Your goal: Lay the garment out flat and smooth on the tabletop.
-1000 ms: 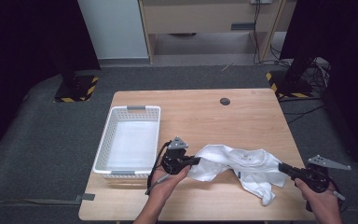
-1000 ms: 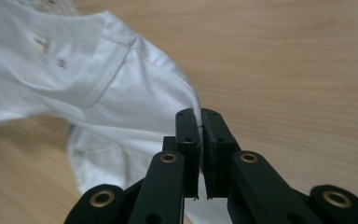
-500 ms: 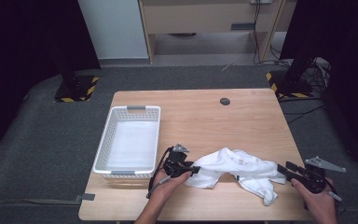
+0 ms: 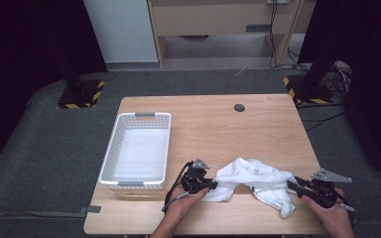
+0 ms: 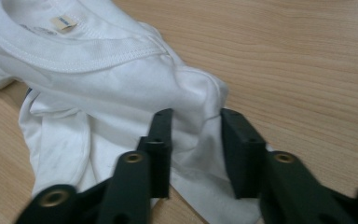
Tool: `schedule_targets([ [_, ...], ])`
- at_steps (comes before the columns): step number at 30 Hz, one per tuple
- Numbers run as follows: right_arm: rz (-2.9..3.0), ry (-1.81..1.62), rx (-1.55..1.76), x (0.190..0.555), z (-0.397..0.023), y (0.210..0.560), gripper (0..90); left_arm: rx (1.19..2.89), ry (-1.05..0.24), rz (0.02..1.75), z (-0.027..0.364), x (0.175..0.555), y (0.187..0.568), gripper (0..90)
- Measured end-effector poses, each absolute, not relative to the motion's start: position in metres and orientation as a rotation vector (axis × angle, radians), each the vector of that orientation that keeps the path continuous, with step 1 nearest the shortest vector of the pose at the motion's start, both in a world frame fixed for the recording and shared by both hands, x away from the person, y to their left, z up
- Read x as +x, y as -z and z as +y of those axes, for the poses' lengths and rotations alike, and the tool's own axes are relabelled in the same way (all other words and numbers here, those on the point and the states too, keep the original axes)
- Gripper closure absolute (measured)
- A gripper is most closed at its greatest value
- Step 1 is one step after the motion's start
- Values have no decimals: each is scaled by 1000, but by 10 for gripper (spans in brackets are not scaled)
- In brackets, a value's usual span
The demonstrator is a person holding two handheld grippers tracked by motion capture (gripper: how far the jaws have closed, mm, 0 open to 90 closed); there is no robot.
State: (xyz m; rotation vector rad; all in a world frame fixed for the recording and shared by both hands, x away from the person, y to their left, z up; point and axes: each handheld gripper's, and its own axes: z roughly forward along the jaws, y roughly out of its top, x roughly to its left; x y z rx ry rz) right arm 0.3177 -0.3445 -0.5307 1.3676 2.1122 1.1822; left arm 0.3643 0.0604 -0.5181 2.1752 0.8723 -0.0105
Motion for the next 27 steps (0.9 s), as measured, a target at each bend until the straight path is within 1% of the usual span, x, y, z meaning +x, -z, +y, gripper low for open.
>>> schedule_targets([
  [2,2120,-1177,1366,316,-345,529,791,2179,-9,867,60,362,514,858],
  [4,2127,-1183,1372,315,-349,525,840,2189,-17,866,60,360,508,863],
  [10,2130,-1224,1357,306,-358,511,863,2205,-41,866,70,346,487,865],
  [12,2138,-1250,1334,304,-356,507,863,2194,-41,877,76,338,483,865],
  [14,2133,-1293,1291,304,-350,504,858,2190,-72,889,81,332,481,863],
  [15,2133,-1297,1280,306,-346,504,838,2182,-82,901,83,332,481,852],
  [17,2154,-1252,1264,309,-335,509,765,2176,-83,913,83,334,485,783],
  [18,2165,-1212,1269,311,-330,513,702,2187,-92,912,82,335,486,720],
  [19,2164,-1183,1289,313,-328,516,661,2180,-104,915,82,336,487,639],
  [20,2157,-1193,1299,314,-328,517,646,2170,-113,911,82,337,488,562],
  [21,2141,-1224,1304,313,-330,516,613,2159,-120,905,83,337,487,522],
  [23,2083,-1282,1315,312,-336,512,532,2124,-142,897,83,341,486,413],
  [25,2024,-1327,1350,311,-344,510,444,2098,-143,896,81,348,487,390],
  [27,2005,-1345,1384,313,-349,513,443,2079,-133,906,79,356,491,385],
])
